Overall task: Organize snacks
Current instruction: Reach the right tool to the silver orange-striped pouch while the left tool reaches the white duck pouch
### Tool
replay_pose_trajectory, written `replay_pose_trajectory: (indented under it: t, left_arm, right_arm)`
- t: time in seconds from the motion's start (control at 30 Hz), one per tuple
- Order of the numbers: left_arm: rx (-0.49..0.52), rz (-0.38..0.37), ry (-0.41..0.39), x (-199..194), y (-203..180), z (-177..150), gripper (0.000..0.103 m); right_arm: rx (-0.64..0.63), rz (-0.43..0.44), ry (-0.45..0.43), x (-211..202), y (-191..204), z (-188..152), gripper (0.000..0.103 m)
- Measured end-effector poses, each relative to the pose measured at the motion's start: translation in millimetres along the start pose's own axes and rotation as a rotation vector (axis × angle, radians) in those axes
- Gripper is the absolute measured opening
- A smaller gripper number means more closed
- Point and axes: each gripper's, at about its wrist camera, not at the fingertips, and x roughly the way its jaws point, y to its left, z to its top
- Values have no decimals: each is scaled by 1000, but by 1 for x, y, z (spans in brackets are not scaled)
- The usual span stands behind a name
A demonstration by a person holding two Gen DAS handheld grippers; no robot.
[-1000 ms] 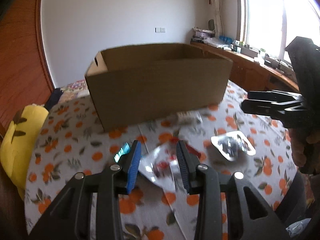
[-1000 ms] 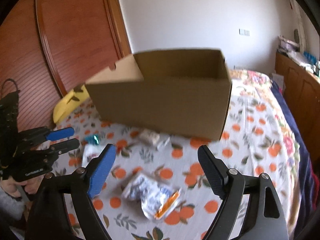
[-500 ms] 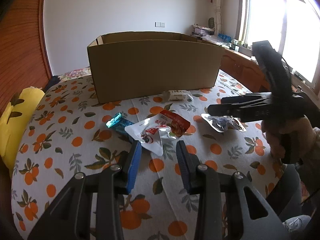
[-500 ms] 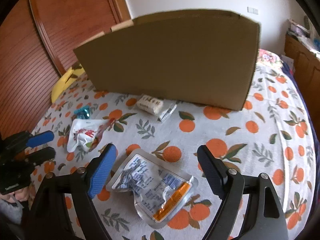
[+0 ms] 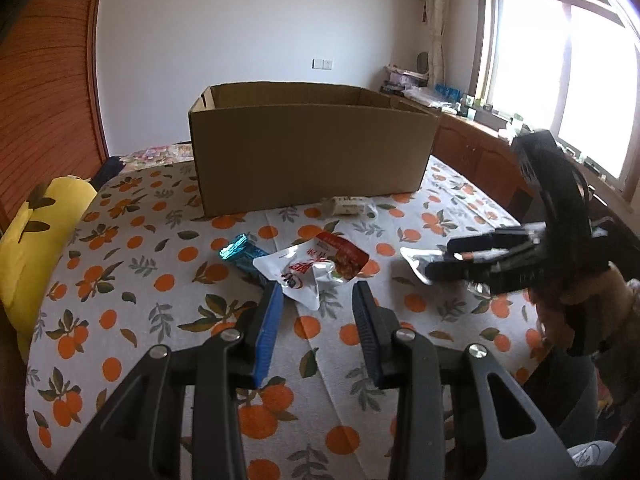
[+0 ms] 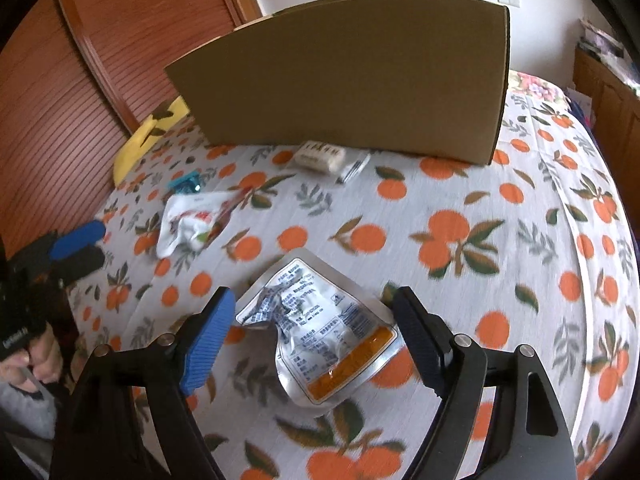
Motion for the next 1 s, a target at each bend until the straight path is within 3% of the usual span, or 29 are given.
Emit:
replay_pose_trajectory:
  t: [0.5,0.73,1.0]
  left_arm:
    - [-21,-6,7,-3,5,-9,36]
    - [-19,-11,5,-5,3,-10,36]
    - [-4,-10,5,4,1,-7,36]
  right_arm:
    - [-52,-38,-26,-17,14,-22,88]
    - [-195,-102,0,-19,33,-28,89]
    - [-254,-157,24,-10,37,-27,89]
